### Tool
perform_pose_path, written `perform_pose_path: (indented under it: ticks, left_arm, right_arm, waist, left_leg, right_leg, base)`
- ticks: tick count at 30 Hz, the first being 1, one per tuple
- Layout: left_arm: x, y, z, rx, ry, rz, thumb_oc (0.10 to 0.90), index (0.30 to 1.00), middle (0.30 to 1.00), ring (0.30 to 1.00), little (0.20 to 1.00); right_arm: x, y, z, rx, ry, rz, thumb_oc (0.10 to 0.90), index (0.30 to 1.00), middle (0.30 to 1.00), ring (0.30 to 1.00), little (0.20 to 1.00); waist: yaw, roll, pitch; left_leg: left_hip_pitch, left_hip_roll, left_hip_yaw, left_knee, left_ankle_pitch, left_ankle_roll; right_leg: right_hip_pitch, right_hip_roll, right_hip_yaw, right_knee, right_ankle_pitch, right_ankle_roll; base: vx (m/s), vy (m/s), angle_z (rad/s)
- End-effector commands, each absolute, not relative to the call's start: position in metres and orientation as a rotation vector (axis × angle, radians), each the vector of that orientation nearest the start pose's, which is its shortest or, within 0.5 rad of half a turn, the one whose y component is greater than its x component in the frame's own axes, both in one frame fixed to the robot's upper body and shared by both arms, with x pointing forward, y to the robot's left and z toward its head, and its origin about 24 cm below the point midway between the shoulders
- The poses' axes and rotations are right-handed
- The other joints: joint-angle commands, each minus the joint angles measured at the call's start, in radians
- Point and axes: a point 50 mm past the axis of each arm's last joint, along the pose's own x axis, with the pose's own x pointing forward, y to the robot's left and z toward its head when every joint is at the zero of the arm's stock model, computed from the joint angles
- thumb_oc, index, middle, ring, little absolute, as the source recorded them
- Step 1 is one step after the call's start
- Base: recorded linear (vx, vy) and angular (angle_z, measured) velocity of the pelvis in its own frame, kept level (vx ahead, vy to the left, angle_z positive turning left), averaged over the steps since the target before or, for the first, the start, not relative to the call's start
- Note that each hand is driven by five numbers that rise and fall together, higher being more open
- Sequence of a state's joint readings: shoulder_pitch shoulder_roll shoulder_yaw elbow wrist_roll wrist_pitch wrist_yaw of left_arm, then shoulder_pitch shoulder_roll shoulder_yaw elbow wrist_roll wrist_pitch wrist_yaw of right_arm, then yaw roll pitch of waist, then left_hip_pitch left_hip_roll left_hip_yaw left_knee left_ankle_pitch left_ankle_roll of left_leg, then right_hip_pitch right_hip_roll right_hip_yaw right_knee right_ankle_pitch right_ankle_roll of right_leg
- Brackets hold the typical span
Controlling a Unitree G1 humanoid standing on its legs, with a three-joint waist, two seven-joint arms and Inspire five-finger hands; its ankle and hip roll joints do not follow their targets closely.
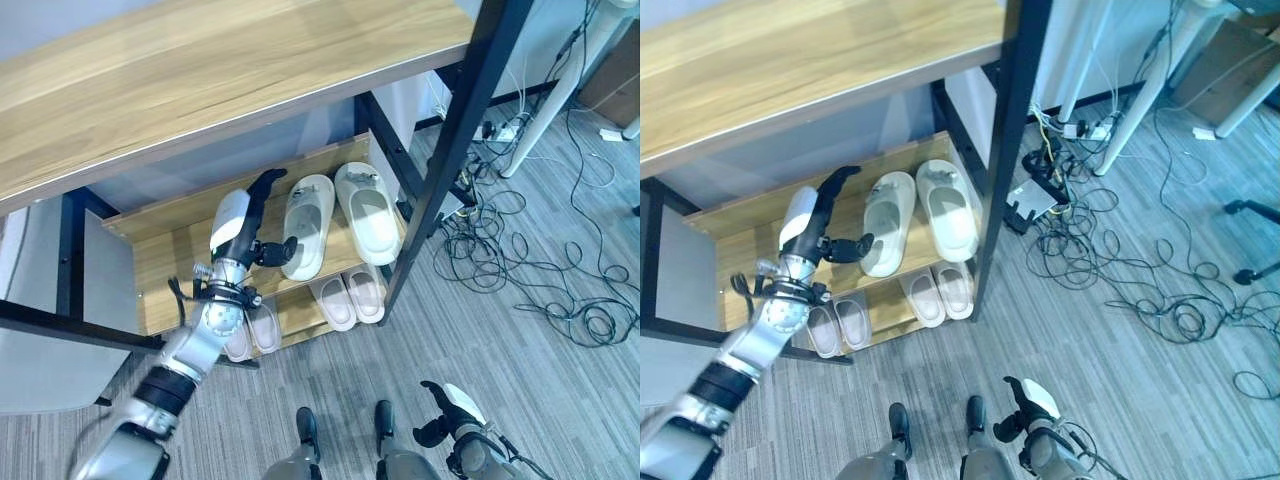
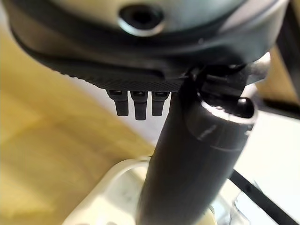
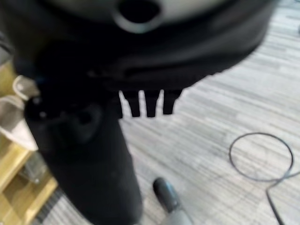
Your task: Arrange the slippers neatly on the shoe rack.
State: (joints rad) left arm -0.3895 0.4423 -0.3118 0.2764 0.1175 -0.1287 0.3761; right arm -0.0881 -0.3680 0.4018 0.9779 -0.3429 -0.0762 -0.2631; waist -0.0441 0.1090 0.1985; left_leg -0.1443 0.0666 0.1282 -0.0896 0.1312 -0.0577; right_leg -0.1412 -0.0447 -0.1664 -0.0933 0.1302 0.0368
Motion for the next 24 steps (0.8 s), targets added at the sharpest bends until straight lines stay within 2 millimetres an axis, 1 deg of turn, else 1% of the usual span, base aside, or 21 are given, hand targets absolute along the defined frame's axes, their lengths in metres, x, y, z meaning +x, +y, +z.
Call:
perform_pose_path:
  ticks: [1,2,3,5,7,8,9,10,11,14,17,20,21,22,24]
  left_arm:
    - [0.316,0.163,0.121,0.28,-0.413,0.056,0.8,0.9,0.9,0.9,0.9]
    - [0.313,0.161,0.114,0.25,-0.388,0.041,0.8,0.9,0.9,0.9,0.9]
    - [0.313,0.161,0.114,0.25,-0.388,0.041,0.8,0.9,0.9,0.9,0.9]
    - [0.308,0.155,0.104,0.209,-0.346,0.007,0.8,0.9,0.9,0.9,0.9]
    - [0.304,0.151,0.096,0.186,-0.311,-0.019,0.8,0.9,0.9,0.9,0.9]
    - [0.301,0.148,0.088,0.165,-0.278,-0.032,0.8,0.9,0.9,0.9,0.9]
    - [0.301,0.148,0.088,0.165,-0.278,-0.032,0.8,0.9,0.9,0.9,0.9]
    - [0.299,0.144,0.081,0.153,-0.252,-0.051,0.8,0.9,0.9,0.9,0.9]
    - [0.298,0.144,0.081,0.153,-0.252,-0.051,0.8,0.9,0.9,0.9,0.9]
    - [0.295,0.135,0.071,0.163,-0.213,-0.095,0.8,0.9,0.9,0.9,0.9]
    - [0.293,0.13,0.068,0.165,-0.201,-0.116,0.8,0.9,0.9,0.9,0.9]
    - [0.292,0.119,0.062,0.168,-0.179,-0.156,0.8,0.9,0.9,0.9,0.9]
    - [0.292,0.109,0.059,0.166,-0.167,-0.187,0.8,0.9,0.9,0.9,0.9]
    - [0.292,0.109,0.059,0.166,-0.167,-0.187,0.8,0.9,0.9,0.9,0.9]
    - [0.292,0.102,0.058,0.167,-0.162,-0.212,0.8,0.9,0.9,0.9,0.9]
  right_arm:
    - [0.168,-0.24,-0.12,-0.918,0.751,0.097,0.8,0.9,0.9,0.9,0.9]
    - [0.17,-0.241,-0.12,-0.913,0.754,0.09,0.8,0.9,0.9,0.9,0.9]
    - [0.17,-0.241,-0.12,-0.913,0.755,0.09,0.8,0.9,0.9,0.9,0.9]
    - [0.172,-0.241,-0.119,-0.911,0.76,0.083,0.8,0.9,0.9,0.9,0.9]
    - [0.172,-0.24,-0.121,-0.905,0.77,0.078,0.8,0.9,0.9,0.9,0.9]
    - [0.172,-0.24,-0.121,-0.902,0.775,0.074,0.8,0.9,0.9,0.9,0.9]
    - [0.171,-0.24,-0.121,-0.902,0.776,0.074,0.8,0.9,0.9,0.9,0.9]
    - [0.171,-0.239,-0.122,-0.899,0.779,0.073,0.8,0.9,0.9,0.9,0.9]
    - [0.171,-0.239,-0.122,-0.899,0.779,0.073,0.8,0.9,0.9,0.9,0.9]
    - [0.168,-0.238,-0.123,-0.903,0.784,0.073,0.8,0.9,0.9,0.9,0.9]
    - [0.168,-0.238,-0.123,-0.905,0.785,0.07,0.8,0.9,0.9,0.9,0.9]
    - [0.169,-0.239,-0.123,-0.907,0.786,0.064,0.8,0.9,0.9,0.9,0.9]
    - [0.169,-0.239,-0.123,-0.906,0.789,0.055,0.8,0.9,0.9,0.9,0.9]
    - [0.169,-0.239,-0.123,-0.906,0.789,0.055,0.8,0.9,0.9,0.9,0.9]
    - [0.169,-0.239,-0.124,-0.908,0.793,0.052,0.8,0.9,0.9,0.9,0.9]
  waist:
    - [0.031,-0.024,-0.096]
    - [0.034,-0.025,-0.099]
    - [0.034,-0.025,-0.099]
    - [0.039,-0.025,-0.102]
    - [0.045,-0.025,-0.108]
    - [0.048,-0.026,-0.111]
    - [0.048,-0.026,-0.111]
    - [0.051,-0.026,-0.113]
    - [0.051,-0.026,-0.113]
    - [0.052,-0.026,-0.117]
    - [0.052,-0.026,-0.117]
    - [0.049,-0.025,-0.113]
    - [0.045,-0.024,-0.11]
    - [0.045,-0.024,-0.11]
    - [0.042,-0.022,-0.108]
  left_leg:
    - [-0.013,-0.028,-0.048,0.002,-0.085,-0.031]
    - [-0.011,-0.027,-0.049,0.002,-0.084,-0.032]
    - [-0.011,-0.027,-0.05,0.002,-0.084,-0.032]
    - [-0.009,-0.027,-0.056,0.002,-0.083,-0.033]
    - [-0.007,-0.026,-0.061,0.002,-0.082,-0.034]
    - [-0.006,-0.024,-0.063,0.002,-0.08,-0.034]
    - [-0.005,-0.024,-0.063,0.002,-0.08,-0.034]
    - [-0.004,-0.024,-0.064,0.002,-0.078,-0.034]
    - [-0.004,-0.024,-0.065,0.002,-0.078,-0.034]
    - [-0.003,-0.021,-0.065,0.002,-0.077,-0.034]
    - [-0.004,-0.021,-0.065,0.002,-0.076,-0.034]
    - [-0.007,-0.021,-0.065,0.002,-0.074,-0.033]
    - [-0.011,-0.019,-0.063,0.002,-0.073,-0.032]
    - [-0.012,-0.019,-0.063,0.002,-0.073,-0.032]
    - [-0.014,-0.019,-0.06,0.002,-0.072,-0.031]
  right_leg:
    - [0.005,-0.083,-0.073,0.006,-0.114,0.078]
    - [0.01,-0.082,-0.077,0.006,-0.115,0.076]
    - [0.01,-0.082,-0.077,0.006,-0.115,0.076]
    - [0.016,-0.082,-0.083,0.006,-0.118,0.074]
    - [0.022,-0.081,-0.089,0.006,-0.121,0.072]
    - [0.025,-0.081,-0.092,0.006,-0.123,0.071]
    - [0.025,-0.081,-0.092,0.006,-0.123,0.071]
    - [0.028,-0.079,-0.095,0.006,-0.124,0.07]
    - [0.028,-0.079,-0.095,0.006,-0.124,0.07]
    - [0.029,-0.077,-0.095,0.006,-0.125,0.069]
    - [0.028,-0.076,-0.095,0.006,-0.126,0.069]
    - [0.023,-0.075,-0.092,0.006,-0.124,0.069]
    - [0.017,-0.075,-0.089,0.006,-0.122,0.07]
    - [0.016,-0.075,-0.089,0.006,-0.122,0.07]
    - [0.012,-0.074,-0.084,0.006,-0.121,0.07]
  base:
    - [0.0,-0.011,0.12]
    - [0.0,-0.011,0.17]
    - [0.0,-0.008,0.19]
    - [0.0,-0.01,0.12]
    - [0.01,-0.014,0.05]
    - [0.01,-0.013,0.07]
    - [0.0,-0.016,0.06]
    - [0.0,-0.009,0.04]
    - [0.0,0.0,0.0]
    - [0.0,-0.008,0.02]
    - [0.0,0.0,0.0]
    - [0.0,0.0,0.0]
    - [0.0,0.0,0.0]
    - [0.0,0.0,0.0]
    - [0.0,0.0,0.0]
